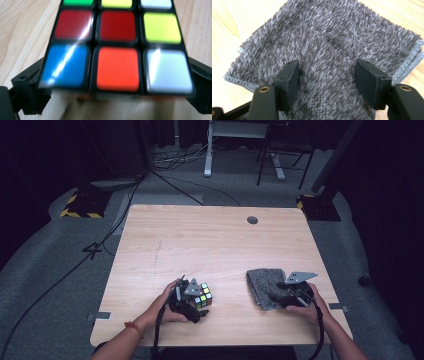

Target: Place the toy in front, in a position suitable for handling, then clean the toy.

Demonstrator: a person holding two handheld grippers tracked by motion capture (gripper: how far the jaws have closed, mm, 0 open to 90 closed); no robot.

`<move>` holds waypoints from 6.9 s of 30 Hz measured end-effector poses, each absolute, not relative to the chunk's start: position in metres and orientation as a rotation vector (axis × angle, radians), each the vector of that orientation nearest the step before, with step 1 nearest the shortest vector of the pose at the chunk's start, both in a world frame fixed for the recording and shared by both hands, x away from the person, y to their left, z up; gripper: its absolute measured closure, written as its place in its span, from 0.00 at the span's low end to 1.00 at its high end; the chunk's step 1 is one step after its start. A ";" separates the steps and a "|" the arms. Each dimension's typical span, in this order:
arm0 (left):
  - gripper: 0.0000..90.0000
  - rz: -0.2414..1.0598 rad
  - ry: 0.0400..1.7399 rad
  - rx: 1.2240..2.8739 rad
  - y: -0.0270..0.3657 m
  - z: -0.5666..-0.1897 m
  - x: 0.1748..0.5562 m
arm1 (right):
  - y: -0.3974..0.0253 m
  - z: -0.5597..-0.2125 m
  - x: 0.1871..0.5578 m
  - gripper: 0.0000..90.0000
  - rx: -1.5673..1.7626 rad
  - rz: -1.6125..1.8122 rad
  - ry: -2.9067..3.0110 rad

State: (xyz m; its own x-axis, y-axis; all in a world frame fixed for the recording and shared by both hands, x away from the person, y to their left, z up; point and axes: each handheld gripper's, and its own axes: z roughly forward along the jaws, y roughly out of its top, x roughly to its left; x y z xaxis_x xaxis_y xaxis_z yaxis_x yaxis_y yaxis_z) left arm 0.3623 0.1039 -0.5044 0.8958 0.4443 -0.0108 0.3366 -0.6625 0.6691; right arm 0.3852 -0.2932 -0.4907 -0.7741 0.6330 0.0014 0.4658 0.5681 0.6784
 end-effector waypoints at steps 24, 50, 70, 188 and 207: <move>0.36 0.136 0.353 2.336 0.079 -0.502 0.379 | -0.275 -0.480 0.382 0.37 0.702 1.046 2.542; 0.37 0.126 0.357 2.331 0.076 -0.502 0.380 | -0.275 -0.488 0.387 0.85 0.734 1.022 2.605; 0.38 0.208 0.281 2.329 0.064 -0.464 0.384 | -0.253 -0.438 0.379 0.87 0.602 1.234 2.492; 0.38 0.301 0.211 2.400 0.030 -0.438 0.369 | -0.183 -0.403 0.352 0.87 0.307 1.122 2.422; 0.38 0.308 0.221 2.372 0.036 -0.434 0.368 | -0.191 -0.401 0.349 0.87 0.339 1.269 2.426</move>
State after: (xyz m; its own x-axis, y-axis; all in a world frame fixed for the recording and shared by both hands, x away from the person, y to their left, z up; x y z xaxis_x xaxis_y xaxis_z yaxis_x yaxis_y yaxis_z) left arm 0.3682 0.0356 -0.4344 0.9567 0.2443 0.1580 0.0717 -0.7243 0.6857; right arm 0.3485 -0.1906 -0.4009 -0.8986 0.3801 -0.2193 0.0365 0.5629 0.8257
